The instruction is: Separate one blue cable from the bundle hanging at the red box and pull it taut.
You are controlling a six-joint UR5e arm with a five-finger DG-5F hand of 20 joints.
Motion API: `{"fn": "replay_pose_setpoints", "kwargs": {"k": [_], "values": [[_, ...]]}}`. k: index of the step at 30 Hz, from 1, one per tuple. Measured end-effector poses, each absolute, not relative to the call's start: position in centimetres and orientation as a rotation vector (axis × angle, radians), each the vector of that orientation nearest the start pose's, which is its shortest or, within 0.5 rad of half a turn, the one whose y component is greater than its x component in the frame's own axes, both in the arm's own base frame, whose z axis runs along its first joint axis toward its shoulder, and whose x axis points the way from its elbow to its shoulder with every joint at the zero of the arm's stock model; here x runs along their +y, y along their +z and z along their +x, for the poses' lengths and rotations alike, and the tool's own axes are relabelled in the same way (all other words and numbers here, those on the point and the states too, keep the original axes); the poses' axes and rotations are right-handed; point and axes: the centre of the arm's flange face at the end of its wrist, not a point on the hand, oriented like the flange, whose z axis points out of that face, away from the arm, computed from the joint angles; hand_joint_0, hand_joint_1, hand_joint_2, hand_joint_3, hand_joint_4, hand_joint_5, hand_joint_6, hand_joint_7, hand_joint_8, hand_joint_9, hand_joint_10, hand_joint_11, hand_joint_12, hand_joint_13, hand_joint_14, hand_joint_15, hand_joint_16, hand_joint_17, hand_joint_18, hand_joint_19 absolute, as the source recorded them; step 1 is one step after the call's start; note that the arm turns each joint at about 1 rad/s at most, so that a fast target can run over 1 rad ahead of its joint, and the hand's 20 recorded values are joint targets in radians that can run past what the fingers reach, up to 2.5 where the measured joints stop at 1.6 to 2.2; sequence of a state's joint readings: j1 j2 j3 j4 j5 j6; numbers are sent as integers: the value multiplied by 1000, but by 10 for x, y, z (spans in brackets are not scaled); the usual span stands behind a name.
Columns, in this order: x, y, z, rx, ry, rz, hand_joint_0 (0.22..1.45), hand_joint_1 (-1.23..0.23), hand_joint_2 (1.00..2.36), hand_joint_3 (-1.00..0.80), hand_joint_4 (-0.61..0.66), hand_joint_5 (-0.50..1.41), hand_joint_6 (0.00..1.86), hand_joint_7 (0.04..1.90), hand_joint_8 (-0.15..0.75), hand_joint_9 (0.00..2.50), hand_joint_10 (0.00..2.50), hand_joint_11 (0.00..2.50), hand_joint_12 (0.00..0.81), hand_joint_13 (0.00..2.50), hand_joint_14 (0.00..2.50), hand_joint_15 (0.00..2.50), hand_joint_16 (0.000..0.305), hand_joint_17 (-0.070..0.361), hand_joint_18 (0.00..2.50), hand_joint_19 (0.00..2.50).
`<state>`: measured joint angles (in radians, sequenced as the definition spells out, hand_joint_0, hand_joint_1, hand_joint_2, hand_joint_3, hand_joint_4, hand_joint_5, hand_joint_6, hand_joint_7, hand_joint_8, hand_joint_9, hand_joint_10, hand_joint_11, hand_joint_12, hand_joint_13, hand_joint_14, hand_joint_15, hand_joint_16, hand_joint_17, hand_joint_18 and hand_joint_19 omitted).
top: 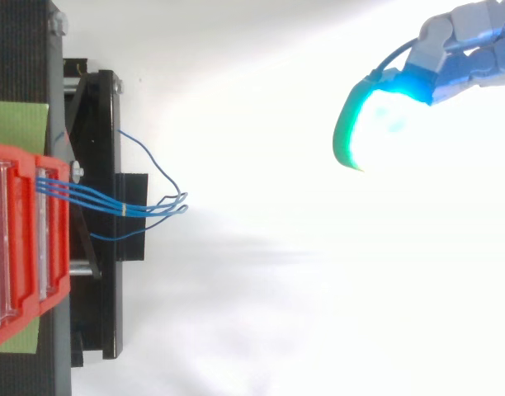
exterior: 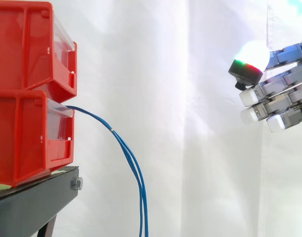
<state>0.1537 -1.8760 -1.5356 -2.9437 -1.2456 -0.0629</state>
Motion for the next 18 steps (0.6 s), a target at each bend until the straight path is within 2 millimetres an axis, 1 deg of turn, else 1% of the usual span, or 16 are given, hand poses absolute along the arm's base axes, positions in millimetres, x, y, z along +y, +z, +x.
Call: {"fn": "replay_pose_setpoints", "kwargs": {"k": [8,18], "values": [[-73,357,611,1174,990,1280,547,-488,1000,-500,250,-196,503,895,255,544,13,391,310,337,6,163,42,95,340,357],[-72,357,611,1176,991,1280,551,-491,1000,-500,260,-193,503,905,262,556,14,385,298,348,6,165,39,88,335,341]]}}
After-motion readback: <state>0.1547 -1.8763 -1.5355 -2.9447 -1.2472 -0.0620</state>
